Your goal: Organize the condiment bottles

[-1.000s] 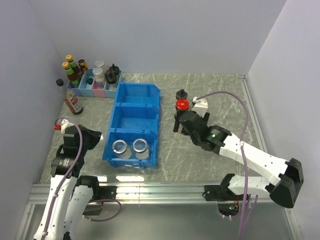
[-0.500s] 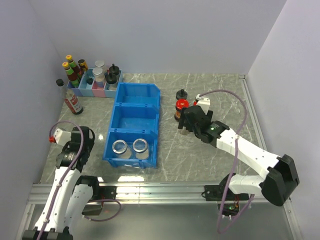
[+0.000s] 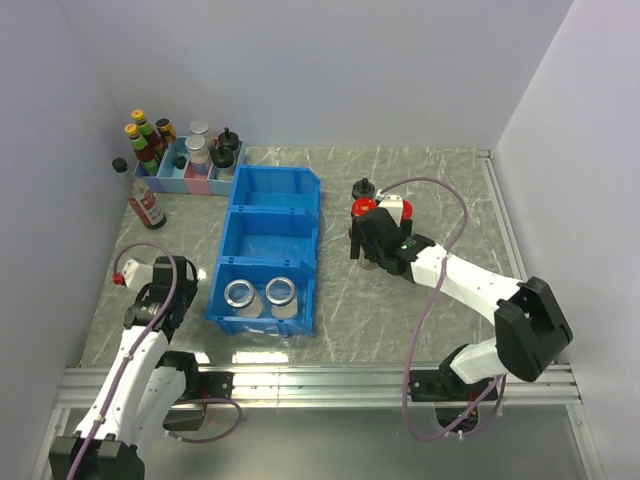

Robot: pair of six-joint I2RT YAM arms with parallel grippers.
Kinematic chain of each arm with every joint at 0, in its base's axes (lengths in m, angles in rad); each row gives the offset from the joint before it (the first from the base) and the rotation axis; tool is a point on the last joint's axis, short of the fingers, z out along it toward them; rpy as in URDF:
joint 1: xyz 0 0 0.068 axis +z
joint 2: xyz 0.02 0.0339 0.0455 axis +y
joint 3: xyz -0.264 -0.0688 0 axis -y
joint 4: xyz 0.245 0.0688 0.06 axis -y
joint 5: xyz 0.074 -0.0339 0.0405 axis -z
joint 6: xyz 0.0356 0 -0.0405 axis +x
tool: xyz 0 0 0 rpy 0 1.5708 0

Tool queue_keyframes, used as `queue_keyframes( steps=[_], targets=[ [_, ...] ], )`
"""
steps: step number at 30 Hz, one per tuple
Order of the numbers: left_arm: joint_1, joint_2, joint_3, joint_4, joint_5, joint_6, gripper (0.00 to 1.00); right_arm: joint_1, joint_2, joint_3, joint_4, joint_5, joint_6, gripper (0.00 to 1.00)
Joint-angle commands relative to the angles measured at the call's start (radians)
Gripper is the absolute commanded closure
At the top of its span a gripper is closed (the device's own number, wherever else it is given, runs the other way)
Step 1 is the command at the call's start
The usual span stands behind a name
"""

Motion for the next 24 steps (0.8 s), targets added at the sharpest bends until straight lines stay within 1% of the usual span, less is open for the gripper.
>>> queue_keyframes(
  steps=[1, 4, 9, 13, 21, 24],
  targets=[
    [0.0, 0.024, -0.023, 0.089, 0.082, 0.04, 1.0, -0.016, 0.037, 0.034, 0.057, 0.0, -0.024, 0.02],
    [0.0, 0.016, -0.04, 0.099, 0.133, 0.043, 1.0, -0.022, 0.055, 0.037, 0.074, 0.003, -0.032, 0.03],
    [0.0, -0.06, -0.066, 0.102, 0.193, 0.046, 1.0, -0.031, 0.085, 0.054, 0.097, 0.007, -0.055, 0.04],
    [0.0, -0.088, -0.074, 0.098, 0.22, 0.054, 1.0, -0.04, 0.109, 0.061, 0.118, -0.007, -0.075, 0.07],
    [0.0, -0.138, -0.028, 0.049, 0.142, 0.055, 1.0, -0.045, 0.117, 0.069, 0.129, -0.025, -0.082, 0.08],
    [0.0, -0.105, -0.022, 0.064, 0.159, 0.083, 1.0, -0.045, 0.118, 0.071, 0.131, -0.027, -0.082, 0.08]
  ],
)
